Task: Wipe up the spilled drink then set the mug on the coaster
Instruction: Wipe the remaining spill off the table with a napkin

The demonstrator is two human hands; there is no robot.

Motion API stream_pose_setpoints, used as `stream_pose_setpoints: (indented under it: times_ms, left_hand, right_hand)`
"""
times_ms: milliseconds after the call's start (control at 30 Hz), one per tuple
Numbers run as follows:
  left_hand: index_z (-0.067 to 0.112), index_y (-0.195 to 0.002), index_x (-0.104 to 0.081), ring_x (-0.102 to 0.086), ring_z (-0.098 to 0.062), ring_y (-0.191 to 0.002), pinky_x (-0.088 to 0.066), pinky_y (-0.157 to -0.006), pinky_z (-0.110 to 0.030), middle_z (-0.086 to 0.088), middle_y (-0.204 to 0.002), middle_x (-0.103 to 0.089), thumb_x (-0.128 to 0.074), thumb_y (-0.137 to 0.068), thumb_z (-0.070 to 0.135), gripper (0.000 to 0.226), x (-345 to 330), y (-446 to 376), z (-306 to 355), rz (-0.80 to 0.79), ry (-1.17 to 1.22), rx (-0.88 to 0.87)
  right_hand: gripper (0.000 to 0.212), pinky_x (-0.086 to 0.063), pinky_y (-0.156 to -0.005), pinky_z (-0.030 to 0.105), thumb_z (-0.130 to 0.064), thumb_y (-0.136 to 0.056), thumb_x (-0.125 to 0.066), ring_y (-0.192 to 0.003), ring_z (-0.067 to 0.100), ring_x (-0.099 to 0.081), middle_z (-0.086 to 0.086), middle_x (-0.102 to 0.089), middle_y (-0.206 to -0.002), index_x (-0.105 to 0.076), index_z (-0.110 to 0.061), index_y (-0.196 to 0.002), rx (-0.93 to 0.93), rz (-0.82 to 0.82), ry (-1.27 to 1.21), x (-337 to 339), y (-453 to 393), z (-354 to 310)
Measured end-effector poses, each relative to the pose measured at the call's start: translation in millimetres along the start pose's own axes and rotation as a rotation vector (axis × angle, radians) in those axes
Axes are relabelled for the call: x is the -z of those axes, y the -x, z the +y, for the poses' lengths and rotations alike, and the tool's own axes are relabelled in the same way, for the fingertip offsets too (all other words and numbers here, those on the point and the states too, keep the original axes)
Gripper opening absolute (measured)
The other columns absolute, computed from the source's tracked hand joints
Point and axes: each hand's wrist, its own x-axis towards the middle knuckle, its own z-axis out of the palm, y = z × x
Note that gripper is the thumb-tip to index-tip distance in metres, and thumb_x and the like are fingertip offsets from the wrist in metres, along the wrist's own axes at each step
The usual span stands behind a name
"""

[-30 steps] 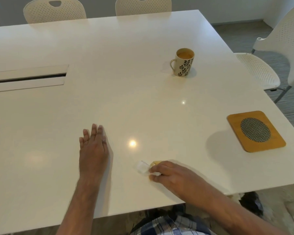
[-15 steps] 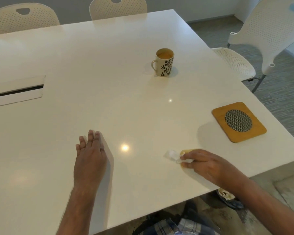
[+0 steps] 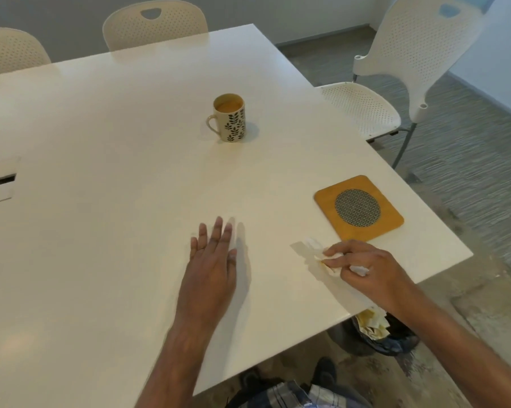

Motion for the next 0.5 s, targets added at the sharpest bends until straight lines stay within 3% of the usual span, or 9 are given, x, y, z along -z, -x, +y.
stream_pose_setpoints:
  times_ms: [100, 200, 333, 500]
  left_hand:
    - [0.028, -0.168, -0.010, 0.013, -0.011, -0.161, 0.004, -0.130, -0.032, 0.012, -0.174, 0.003, -0.026, -0.113, 0.039, 0.058, -21.0, -8.1, 38.9, -0.044, -0.008, -0.070]
    - [0.029, -0.168, -0.007, 0.015, -0.011, -0.160, 0.002, -0.132, -0.036, 0.012, -0.174, 0.006, -0.025, -0.113, 0.041, 0.059, -39.9, -19.6, 77.6, -0.096, -0.005, -0.110]
    - [0.028, -0.168, -0.007, 0.014, -0.013, -0.161, -0.004, -0.133, -0.041, 0.010, -0.174, 0.006, -0.022, -0.111, 0.044, 0.062, -64.5, -33.3, 126.0, -0.163, 0.003, -0.174]
    - [0.027, -0.168, -0.007, 0.016, -0.009, -0.160, 0.001, -0.133, -0.037, 0.011, -0.174, 0.004, -0.030, -0.114, 0.041, 0.061, -98.1, -46.7, 179.1, -0.183, 0.007, -0.295]
  right_hand:
    - [0.045, -0.053, -0.092, 0.015, 0.011, -0.088, -0.071, -0.116, 0.006, -0.067, -0.009, -0.075, -0.119, -0.084, -0.030, -0.099, -0.076, 0.117, -0.356, 22.4, 12.8, 16.9]
    - [0.041, -0.056, -0.098, 0.025, 0.016, -0.087, -0.069, -0.117, 0.019, -0.070, 0.004, -0.077, -0.117, -0.084, -0.019, -0.101, -0.102, 0.260, -0.618, 42.1, 20.8, 35.7]
    - [0.025, -0.058, -0.095, 0.029, -0.004, -0.085, -0.074, -0.114, 0.024, -0.071, 0.011, -0.076, -0.119, -0.082, -0.014, -0.107, -0.168, 0.391, -0.811, 64.5, 29.7, 60.1]
    - [0.036, -0.062, -0.091, 0.038, -0.021, -0.072, -0.086, -0.107, 0.027, -0.072, 0.017, -0.075, -0.119, -0.081, -0.010, -0.106, -0.306, 0.505, -0.969, 93.4, 45.1, 84.3]
